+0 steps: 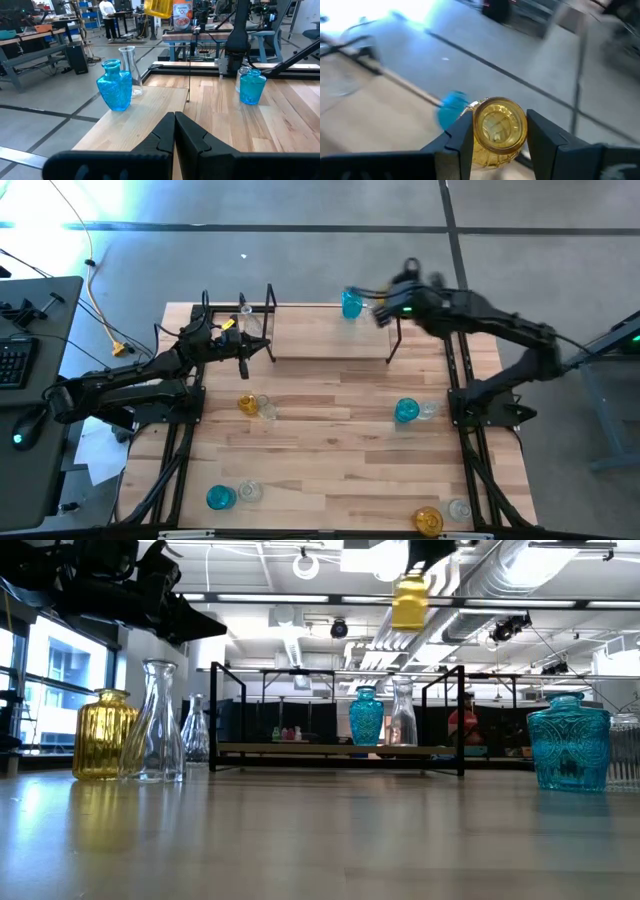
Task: Sort vases onto shelf
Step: Put the yellow vase on the shelf
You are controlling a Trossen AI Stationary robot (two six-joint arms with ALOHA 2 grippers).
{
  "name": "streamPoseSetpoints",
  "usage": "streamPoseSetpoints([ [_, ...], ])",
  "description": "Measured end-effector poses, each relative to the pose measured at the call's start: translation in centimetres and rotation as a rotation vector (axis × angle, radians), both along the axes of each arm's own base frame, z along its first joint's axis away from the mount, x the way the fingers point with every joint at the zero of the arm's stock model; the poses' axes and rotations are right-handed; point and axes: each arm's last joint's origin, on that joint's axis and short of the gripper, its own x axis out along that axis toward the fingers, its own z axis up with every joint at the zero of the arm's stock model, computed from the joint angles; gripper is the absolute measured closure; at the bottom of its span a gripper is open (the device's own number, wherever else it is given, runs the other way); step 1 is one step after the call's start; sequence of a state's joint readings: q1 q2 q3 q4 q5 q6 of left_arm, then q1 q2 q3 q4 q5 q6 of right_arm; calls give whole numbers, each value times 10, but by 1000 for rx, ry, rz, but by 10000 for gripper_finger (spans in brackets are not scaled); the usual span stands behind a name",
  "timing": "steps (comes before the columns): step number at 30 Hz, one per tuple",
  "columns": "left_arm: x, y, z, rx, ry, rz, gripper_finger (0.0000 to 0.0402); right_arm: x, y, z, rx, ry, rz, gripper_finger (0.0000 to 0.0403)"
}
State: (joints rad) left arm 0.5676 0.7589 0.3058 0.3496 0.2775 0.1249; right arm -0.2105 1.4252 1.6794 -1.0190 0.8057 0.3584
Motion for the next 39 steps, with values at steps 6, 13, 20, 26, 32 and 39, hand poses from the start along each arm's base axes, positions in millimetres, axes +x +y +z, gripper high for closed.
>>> streamPoseSetpoints([
  [6,0,0,0,-1,1,0,401,78,-9,-27,27,55,132,285],
  [13,0,0,0,-2,1,0,401,136,-30,-66,71,64,92,284],
  [20,0,0,0,-9,-2,1,401,163,-64,-104,121,42,28,284],
  [26,0,0,0,-9,-2,1,401,176,-84,-129,161,62,73,284],
  [32,0,0,0,-9,-2,1,401,181,-89,-149,198,122,102,284],
  [39,0,0,0,-12,-3,1,401,182,-95,-159,208,133,73,284],
])
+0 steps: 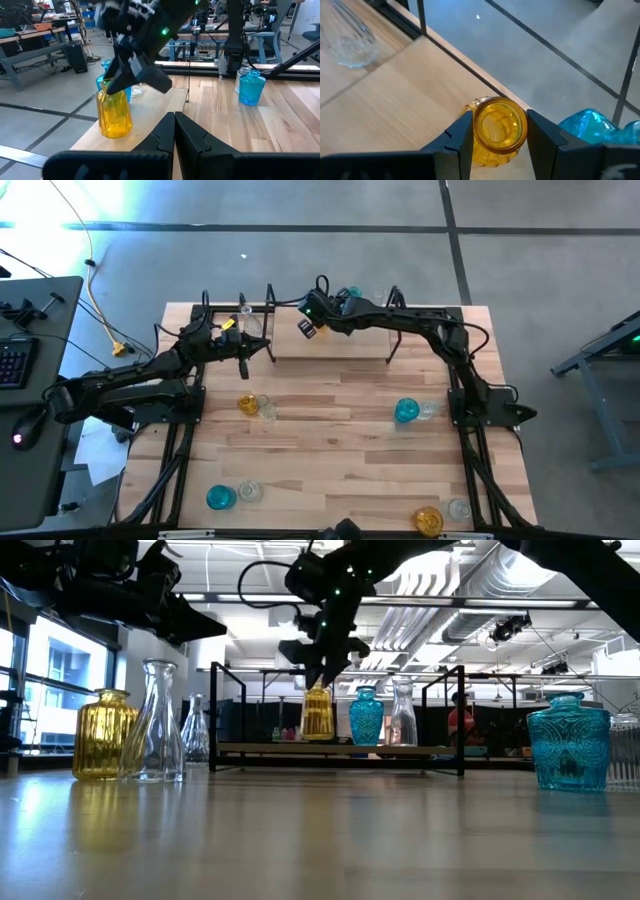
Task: Sort vases onto shelf
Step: Put the yellow vase on the shelf
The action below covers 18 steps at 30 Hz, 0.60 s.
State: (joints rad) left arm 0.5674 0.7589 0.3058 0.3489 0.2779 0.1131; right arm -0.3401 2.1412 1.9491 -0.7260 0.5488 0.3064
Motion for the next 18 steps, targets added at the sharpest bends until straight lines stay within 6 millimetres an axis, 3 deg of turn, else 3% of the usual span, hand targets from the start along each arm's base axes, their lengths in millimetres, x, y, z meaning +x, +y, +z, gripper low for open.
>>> streamPoseSetpoints([
  [12,0,0,0,-5,-2,1,401,-4,-5,-10,20,55,-44,279],
  [18,0,0,0,-5,-1,1,401,-4,-3,-9,-14,72,-58,216],
])
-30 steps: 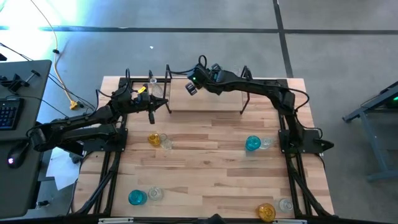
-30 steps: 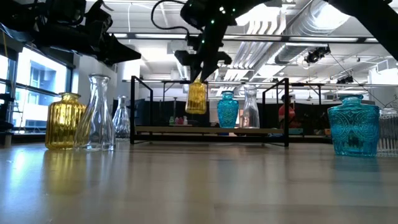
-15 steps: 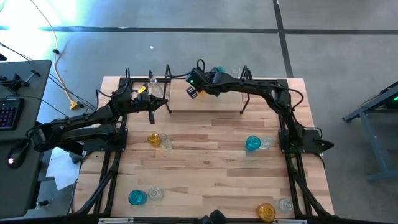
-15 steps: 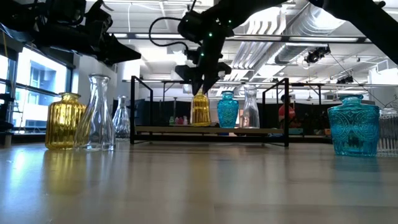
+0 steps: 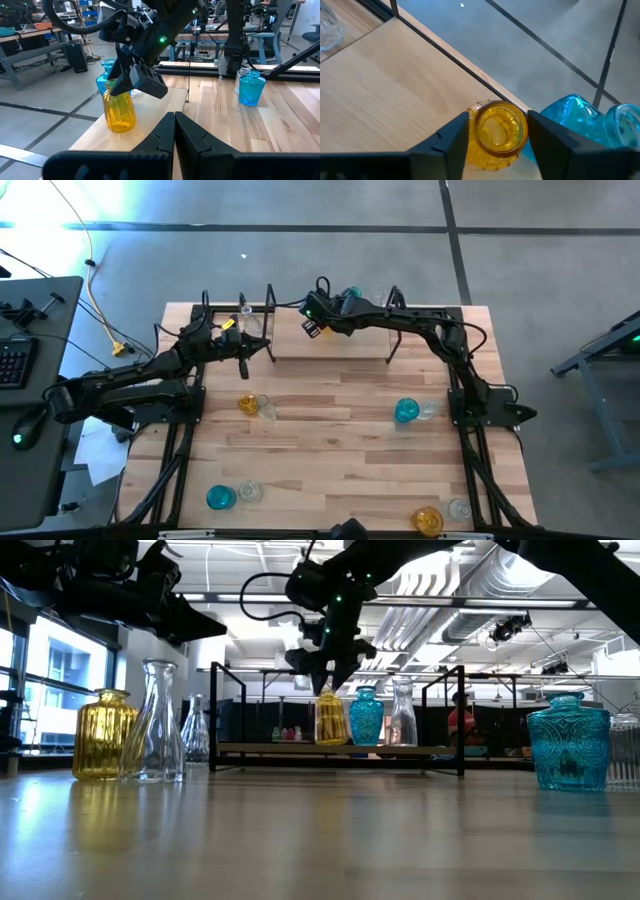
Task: Sort vases onto shelf
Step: Put the yellow vase on the shelf
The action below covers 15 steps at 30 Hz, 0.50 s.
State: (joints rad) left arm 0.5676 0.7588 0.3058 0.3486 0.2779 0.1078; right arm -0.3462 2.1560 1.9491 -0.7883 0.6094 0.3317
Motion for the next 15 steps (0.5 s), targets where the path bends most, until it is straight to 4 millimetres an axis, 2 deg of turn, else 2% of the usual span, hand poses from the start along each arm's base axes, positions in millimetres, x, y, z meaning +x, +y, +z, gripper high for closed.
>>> streamPoseSetpoints([
  [5,0,0,0,0,0,0,401,0,0,16,-32,10,31,175],
  [9,0,0,0,0,0,0,401,3,6,46,-72,-1,87,171],
  [12,0,0,0,0,0,0,401,4,27,64,-38,36,199,182],
  [15,0,0,0,0,1,0,401,5,52,63,5,89,253,218],
])
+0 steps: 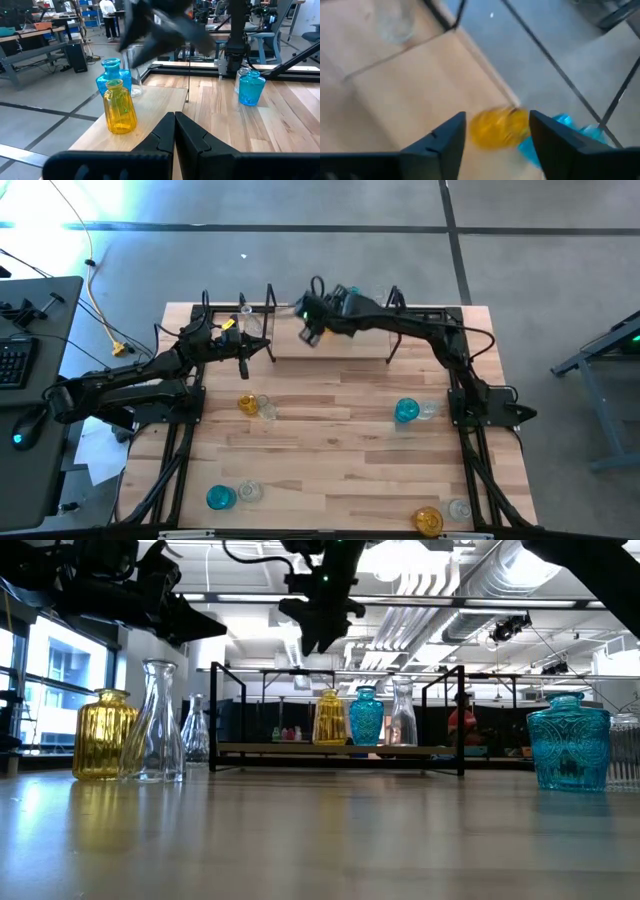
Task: Sort vases onto shelf
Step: Put the yellow vase on the shelf
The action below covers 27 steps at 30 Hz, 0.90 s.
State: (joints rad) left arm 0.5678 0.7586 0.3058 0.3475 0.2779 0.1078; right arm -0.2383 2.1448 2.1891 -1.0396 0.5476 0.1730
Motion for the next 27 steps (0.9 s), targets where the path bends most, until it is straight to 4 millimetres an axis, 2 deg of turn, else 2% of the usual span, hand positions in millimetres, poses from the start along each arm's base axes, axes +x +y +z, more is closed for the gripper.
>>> streamPoseSetpoints([
  [4,0,0,-1,-3,5,0,401,2,23,-30,11,66,-35,306],
  [7,0,0,-1,-4,5,0,401,2,31,-63,20,118,-54,379],
  [8,0,0,-1,-5,4,0,401,2,32,-71,28,125,-56,391],
  [12,0,0,-1,-6,4,0,401,-3,22,-96,70,121,-87,377],
  [16,0,0,-1,-6,4,0,401,-5,5,-106,65,103,-107,392],
  [21,0,0,-1,-6,4,1,401,-8,-13,-110,77,85,-116,396],
  [27,0,0,-1,-5,4,1,401,-9,-25,-108,60,66,-113,401],
])
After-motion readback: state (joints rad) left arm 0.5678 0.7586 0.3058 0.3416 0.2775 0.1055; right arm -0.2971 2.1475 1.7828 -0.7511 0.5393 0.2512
